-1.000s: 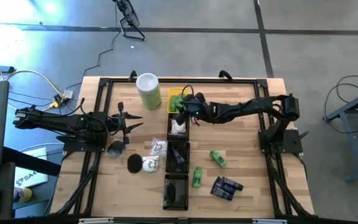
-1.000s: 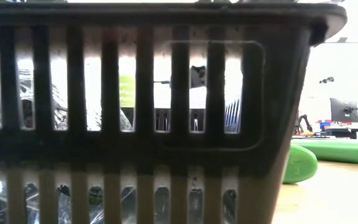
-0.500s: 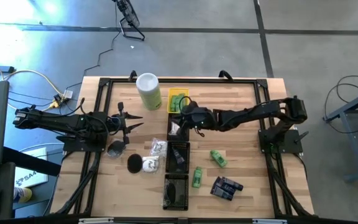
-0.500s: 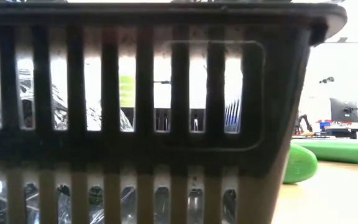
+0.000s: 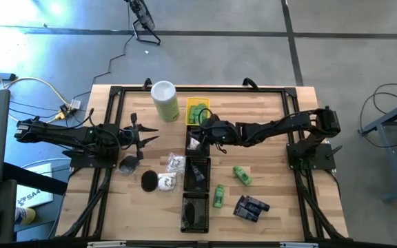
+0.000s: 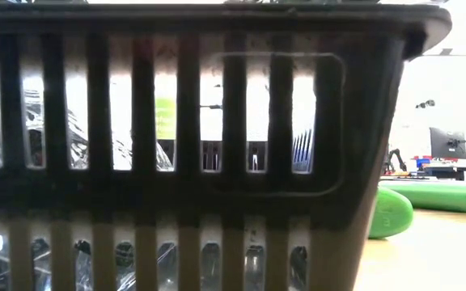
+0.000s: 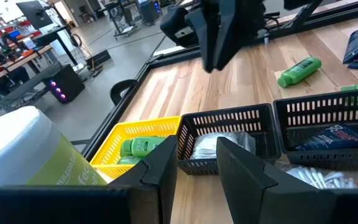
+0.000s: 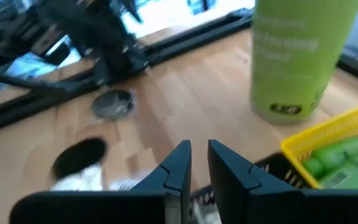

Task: Pick & Place Travel size toiletries
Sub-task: Put the right black hairbrush into the bottom black basket

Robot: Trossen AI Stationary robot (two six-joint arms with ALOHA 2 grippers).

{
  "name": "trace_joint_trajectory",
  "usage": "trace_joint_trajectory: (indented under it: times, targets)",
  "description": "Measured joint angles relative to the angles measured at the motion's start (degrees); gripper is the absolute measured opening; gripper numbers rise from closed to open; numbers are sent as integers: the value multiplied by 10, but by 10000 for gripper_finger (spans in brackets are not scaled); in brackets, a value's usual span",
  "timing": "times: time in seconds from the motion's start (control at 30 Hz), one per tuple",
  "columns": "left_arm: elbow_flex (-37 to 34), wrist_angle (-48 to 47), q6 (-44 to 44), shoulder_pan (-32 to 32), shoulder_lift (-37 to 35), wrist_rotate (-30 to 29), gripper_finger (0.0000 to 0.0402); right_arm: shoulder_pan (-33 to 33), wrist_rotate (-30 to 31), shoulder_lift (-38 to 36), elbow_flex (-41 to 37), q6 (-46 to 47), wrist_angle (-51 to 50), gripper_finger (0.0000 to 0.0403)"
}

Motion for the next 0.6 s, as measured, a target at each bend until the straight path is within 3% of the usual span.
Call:
trace_joint_trajectory:
  times: [0.2,0.4,0.6]
  targets:
    - [0,0,0,0,0,0,109,0,-30,-42,0,-5,-60,46]
    - [0,0,0,0,0,0,109,0,0,-120,-21,-11,-128,46]
    - [0,-2,0,0,0,0,109,0,18,-214,-132,-5,-49,46]
